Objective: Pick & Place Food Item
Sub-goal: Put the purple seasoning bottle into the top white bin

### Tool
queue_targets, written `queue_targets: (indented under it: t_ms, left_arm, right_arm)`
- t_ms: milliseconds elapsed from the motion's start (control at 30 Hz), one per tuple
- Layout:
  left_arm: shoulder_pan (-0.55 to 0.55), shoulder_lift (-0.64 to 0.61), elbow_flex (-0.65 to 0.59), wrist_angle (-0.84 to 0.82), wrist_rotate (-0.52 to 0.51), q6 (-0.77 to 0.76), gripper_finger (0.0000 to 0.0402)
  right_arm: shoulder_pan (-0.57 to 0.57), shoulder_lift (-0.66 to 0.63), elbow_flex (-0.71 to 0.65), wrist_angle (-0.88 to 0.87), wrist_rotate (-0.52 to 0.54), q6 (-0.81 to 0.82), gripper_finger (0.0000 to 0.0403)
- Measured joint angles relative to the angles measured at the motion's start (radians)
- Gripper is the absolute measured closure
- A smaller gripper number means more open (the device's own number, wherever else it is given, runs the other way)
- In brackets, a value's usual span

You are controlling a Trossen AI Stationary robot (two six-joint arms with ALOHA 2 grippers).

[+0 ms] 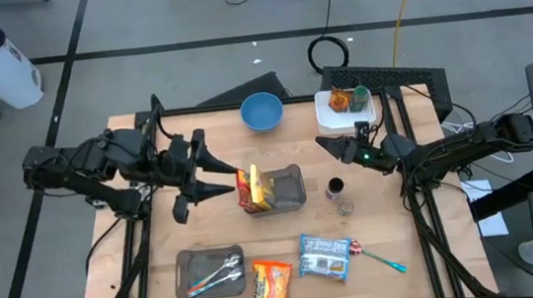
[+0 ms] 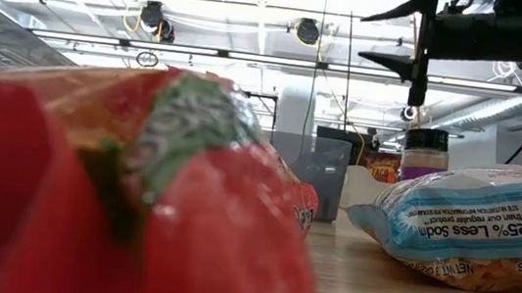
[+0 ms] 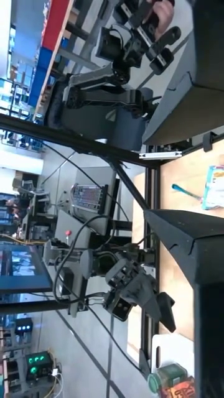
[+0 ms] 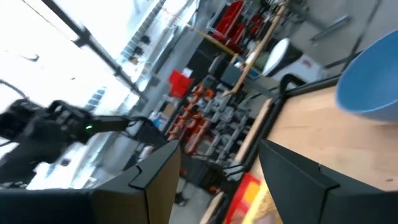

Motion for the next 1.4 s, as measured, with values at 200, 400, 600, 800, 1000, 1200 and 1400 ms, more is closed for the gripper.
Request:
queue_targets:
  t_ms: [200,400,600,800,1000,1200,1400]
  left_arm:
    - [0.000,0.000,0.000,0.000,0.000,0.000,0.0217]
    - [0.000,0.000,0.000,0.000,0.000,-0.001,0.0217]
    - [0.000,0.000,0.000,0.000,0.000,-0.001,0.0217]
    - [0.000,0.000,0.000,0.000,0.000,-0.001,0.0217]
    - [0.000,0.000,0.000,0.000,0.000,-0.002,0.0218]
    - [0.000,0.000,0.000,-0.001,0.000,-0.002,0.0218]
    - [0.000,0.000,0.000,0.000,0.000,-0.002,0.0217]
  right_arm:
    - [0.000,0.000,0.000,0.013,-0.092,0.000,0.0190]
    - [0.000,0.000,0.000,0.017,-0.210,0.006,0.0190]
    - [0.002,0.000,0.000,0.030,-0.210,0.006,0.0190]
    - [0.002,0.000,0.000,0.039,-0.210,0.006,0.0190]
    - [0.002,0.000,0.000,0.042,-0.210,0.006,0.0190]
    - [-0.020,-0.011,0.001,0.104,-0.384,-0.121,0.0190]
    - [-0.013,-0.098,0.075,-0.110,-0.498,-0.307,0.0197]
